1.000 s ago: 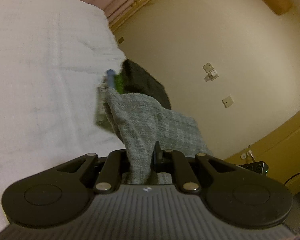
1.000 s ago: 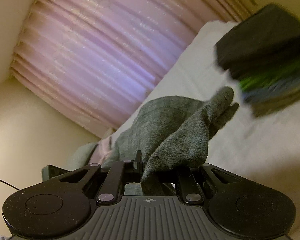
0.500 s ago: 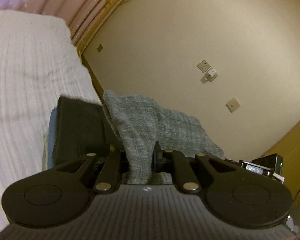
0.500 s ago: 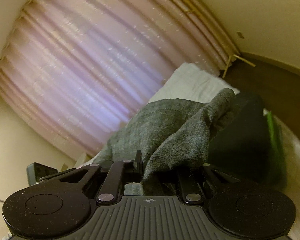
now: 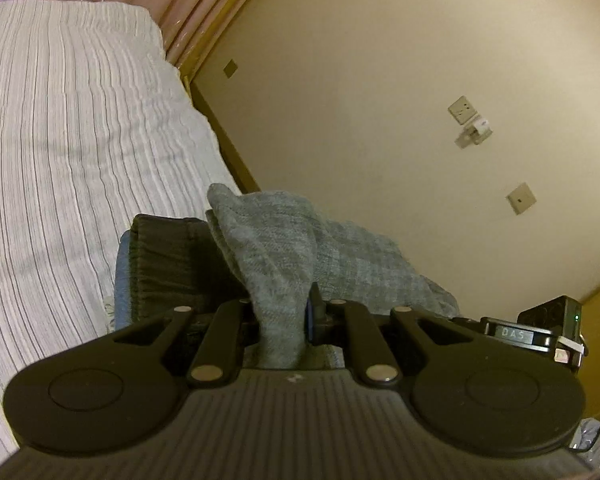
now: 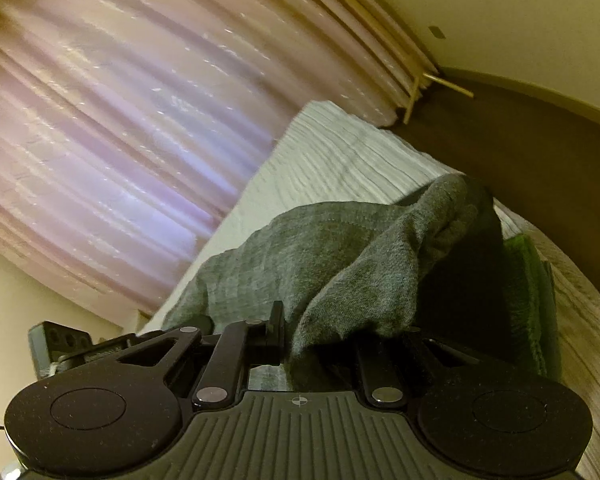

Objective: Fold clothes
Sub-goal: 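Lift and carry the folded shorts with both tools to the clothes stack, then lower the shorts onto the stack top and open both tools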

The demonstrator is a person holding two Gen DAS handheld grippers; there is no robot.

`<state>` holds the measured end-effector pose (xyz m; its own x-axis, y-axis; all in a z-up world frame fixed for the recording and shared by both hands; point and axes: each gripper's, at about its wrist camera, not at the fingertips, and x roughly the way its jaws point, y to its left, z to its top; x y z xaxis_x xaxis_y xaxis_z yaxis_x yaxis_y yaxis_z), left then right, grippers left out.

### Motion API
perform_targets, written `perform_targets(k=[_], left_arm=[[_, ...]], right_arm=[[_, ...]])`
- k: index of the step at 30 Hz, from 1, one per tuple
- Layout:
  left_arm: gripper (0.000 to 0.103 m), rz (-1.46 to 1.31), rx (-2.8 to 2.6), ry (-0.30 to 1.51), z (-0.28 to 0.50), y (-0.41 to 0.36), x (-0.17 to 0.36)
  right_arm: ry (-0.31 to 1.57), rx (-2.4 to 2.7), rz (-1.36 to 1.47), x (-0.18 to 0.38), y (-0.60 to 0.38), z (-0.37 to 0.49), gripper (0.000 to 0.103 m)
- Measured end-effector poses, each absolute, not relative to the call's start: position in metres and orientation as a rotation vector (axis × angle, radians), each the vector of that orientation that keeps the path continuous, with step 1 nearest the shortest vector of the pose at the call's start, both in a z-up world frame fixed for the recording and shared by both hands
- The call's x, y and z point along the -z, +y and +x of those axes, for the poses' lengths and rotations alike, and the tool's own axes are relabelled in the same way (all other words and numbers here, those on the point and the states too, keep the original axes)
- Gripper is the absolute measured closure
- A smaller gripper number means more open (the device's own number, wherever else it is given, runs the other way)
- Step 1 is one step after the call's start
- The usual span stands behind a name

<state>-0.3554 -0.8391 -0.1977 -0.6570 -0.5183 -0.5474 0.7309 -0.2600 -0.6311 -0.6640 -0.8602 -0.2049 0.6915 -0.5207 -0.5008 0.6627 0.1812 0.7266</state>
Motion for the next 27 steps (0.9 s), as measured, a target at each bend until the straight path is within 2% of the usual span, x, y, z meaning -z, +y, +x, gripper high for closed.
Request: perform_targets(k=[3, 6, 7, 8, 9, 11, 14, 16, 17, 18, 19, 23, 27], left_arm=[[0.093, 0.357, 1.971, 1.133, -0.357, -0.847, 0.213], [0.086, 0.412, 1.957, 1.1, -0.358, -0.853, 0.224], [0.085, 0.4, 1.96, 1.111, -0.355, -0.853, 0.224], [0.085, 0.383, 1.963, 1.124, -0.352, -0.854, 0.223], [0.081, 0.365, 1.967, 1.137, -0.349, -0.854, 0.222], [0.069, 0.328, 1.947, 1.13, -0.34, -0.856, 0.218], [0.069, 0.234, 1.905, 1.21, -0.323, -0.867, 0.219], [0.071, 0.206, 1.893, 1.245, -0.318, -0.875, 0.221], [0.078, 0.218, 1.891, 1.25, -0.319, -0.879, 0.222], [0.087, 0.232, 1.893, 1.257, -0.321, -0.883, 0.224], [0.1, 0.239, 1.902, 1.245, -0.323, -0.884, 0.224], [0.1, 0.205, 1.986, 1.042, -0.328, -0.873, 0.213], [0.1, 0.351, 1.982, 0.871, -0.35, -0.873, 0.218]], right_arm=[[0.182, 0.857, 1.12, 0.222, -0.869, -0.662, 0.092], [0.203, 0.876, 1.153, 0.238, -0.875, -0.661, 0.09], [0.195, 0.874, 1.17, 0.242, -0.876, -0.663, 0.083], [0.177, 0.881, 1.183, 0.243, -0.876, -0.667, 0.055], [0.146, 0.886, 1.188, 0.242, -0.874, -0.673, 0.046], [0.066, 0.896, 1.196, 0.239, -0.872, -0.689, 0.041], [-0.06, 0.92, 1.244, 0.239, -0.873, -0.715, 0.041], [-0.119, 0.925, 1.29, 0.243, -0.879, -0.73, 0.041], [-0.12, 0.931, 1.296, 0.244, -0.883, -0.733, 0.049], [-0.109, 0.942, 1.289, 0.244, -0.887, -0.734, 0.084], [-0.088, 0.956, 1.274, 0.243, -0.89, -0.735, 0.092], [-0.111, 1.021, 1.067, 0.223, -0.884, -0.739, 0.096], [-0.082, 1.075, 1.025, 0.227, -0.879, -0.741, 0.096]])
